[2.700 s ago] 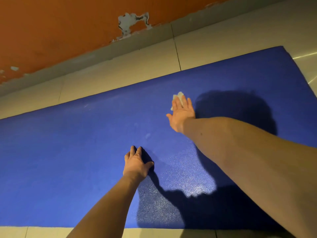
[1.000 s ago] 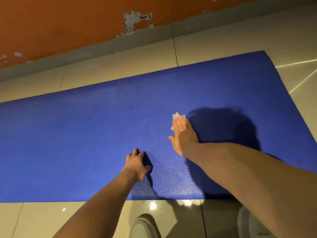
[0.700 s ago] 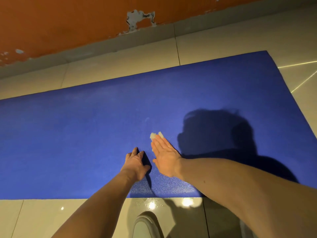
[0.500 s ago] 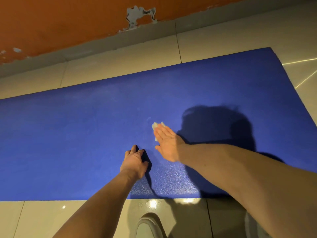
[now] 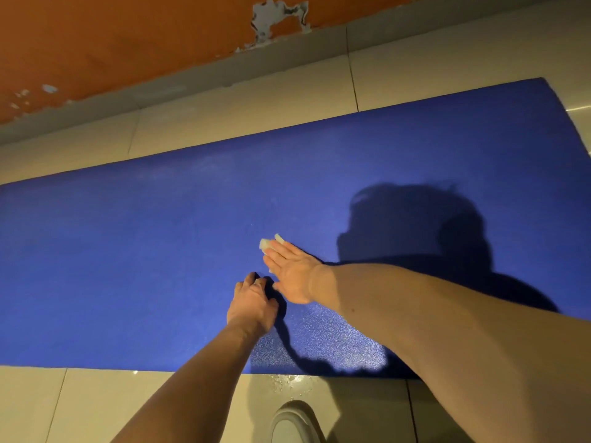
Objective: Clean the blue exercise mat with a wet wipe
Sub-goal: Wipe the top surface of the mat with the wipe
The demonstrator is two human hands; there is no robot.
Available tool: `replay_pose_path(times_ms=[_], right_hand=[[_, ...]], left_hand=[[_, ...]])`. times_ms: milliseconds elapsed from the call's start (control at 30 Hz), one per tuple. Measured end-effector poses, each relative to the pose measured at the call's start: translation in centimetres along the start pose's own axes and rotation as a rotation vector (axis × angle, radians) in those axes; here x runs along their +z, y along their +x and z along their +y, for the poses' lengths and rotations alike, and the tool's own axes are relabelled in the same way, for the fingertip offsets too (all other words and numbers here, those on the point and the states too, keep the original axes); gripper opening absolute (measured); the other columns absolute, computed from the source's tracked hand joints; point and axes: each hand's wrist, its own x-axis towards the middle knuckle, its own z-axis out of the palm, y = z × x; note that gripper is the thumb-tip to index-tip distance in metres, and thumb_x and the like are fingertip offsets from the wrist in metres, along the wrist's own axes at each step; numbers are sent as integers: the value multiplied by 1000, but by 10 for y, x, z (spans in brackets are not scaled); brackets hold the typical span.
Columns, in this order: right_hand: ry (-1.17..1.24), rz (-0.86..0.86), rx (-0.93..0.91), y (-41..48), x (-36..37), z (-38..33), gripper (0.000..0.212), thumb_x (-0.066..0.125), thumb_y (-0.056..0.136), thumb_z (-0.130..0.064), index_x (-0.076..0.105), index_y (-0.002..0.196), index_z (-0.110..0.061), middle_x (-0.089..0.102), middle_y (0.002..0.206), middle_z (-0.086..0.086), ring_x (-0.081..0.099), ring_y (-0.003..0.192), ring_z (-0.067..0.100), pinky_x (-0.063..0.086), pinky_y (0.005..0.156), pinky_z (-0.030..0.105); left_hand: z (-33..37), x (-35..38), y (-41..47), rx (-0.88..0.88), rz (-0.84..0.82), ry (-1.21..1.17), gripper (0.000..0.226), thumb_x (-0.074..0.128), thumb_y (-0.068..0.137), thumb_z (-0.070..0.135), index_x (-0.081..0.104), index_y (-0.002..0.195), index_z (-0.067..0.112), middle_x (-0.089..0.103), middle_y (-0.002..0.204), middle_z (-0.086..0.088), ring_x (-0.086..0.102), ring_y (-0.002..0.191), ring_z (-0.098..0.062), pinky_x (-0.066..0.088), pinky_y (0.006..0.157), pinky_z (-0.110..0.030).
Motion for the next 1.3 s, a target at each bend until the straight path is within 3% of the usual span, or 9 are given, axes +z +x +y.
replay_pose_path(times_ms=[200,333,500,600,700,833,1033,1133,1300], right_hand=[[35,157,382,-39,12,53,76,25,107,-51,0,160,-2,-12,168,12,-20,154,29,-8,125,45],[431,297,718,-64,22,66,88,49,101,-50,2,161,-4,-10,169,7,-20,154,29,-15,124,38],[171,164,485,-80,36,-11,78,18,106,-53,-7,157,0,-20,162,27,-29,147,46,-12,119,59],[101,152,264,-107,41,-26,76,19,107,-52,-12,156,-4,-28,160,19,-41,141,36,-26,117,50],[35,225,230,-113,45,0,76,26,107,-52,-9,156,-7,-22,163,12,-28,149,30,-30,115,43],[316,364,490,-122,49,45,88,60,96,-48,22,157,3,16,167,14,4,156,29,10,126,45],[398,269,826,-117,37,21,86,45,99,-59,12,160,-8,-10,167,18,-19,152,38,-5,124,52],[179,108,605,-122,36,-25,82,20,104,-57,-4,158,0,-23,161,29,-34,143,49,-13,118,61],[37,98,254,-143,51,-36,78,17,104,-58,-11,158,-9,-32,159,18,-43,141,35,-21,119,51]], left_hand=[[9,6,-6,-9,-69,69,68,55,98,32,26,157,15,13,165,-4,18,145,-29,32,118,-39],[15,10,-13,14,-90,84,69,55,98,33,24,157,15,12,165,-4,19,144,-29,31,118,-39],[25,12,-18,25,-123,113,67,54,97,34,26,156,16,13,164,-3,18,144,-29,34,116,-40],[31,13,-21,24,-134,127,66,53,98,35,27,156,17,14,163,-3,18,145,-28,34,116,-41],[35,13,-27,44,-131,136,63,53,98,32,29,154,16,19,161,-3,21,142,-29,35,115,-40],[36,16,-36,70,-133,146,64,55,99,33,29,155,15,19,161,-4,23,142,-29,32,116,-38],[34,22,-39,63,-159,151,67,54,100,35,24,157,16,13,165,-4,19,146,-29,28,118,-37],[31,24,-39,49,-175,163,69,53,100,37,22,158,17,8,167,-4,14,148,-29,26,120,-37],[32,28,-40,41,-164,181,70,51,100,37,19,159,15,6,167,-4,12,149,-30,26,120,-37]])
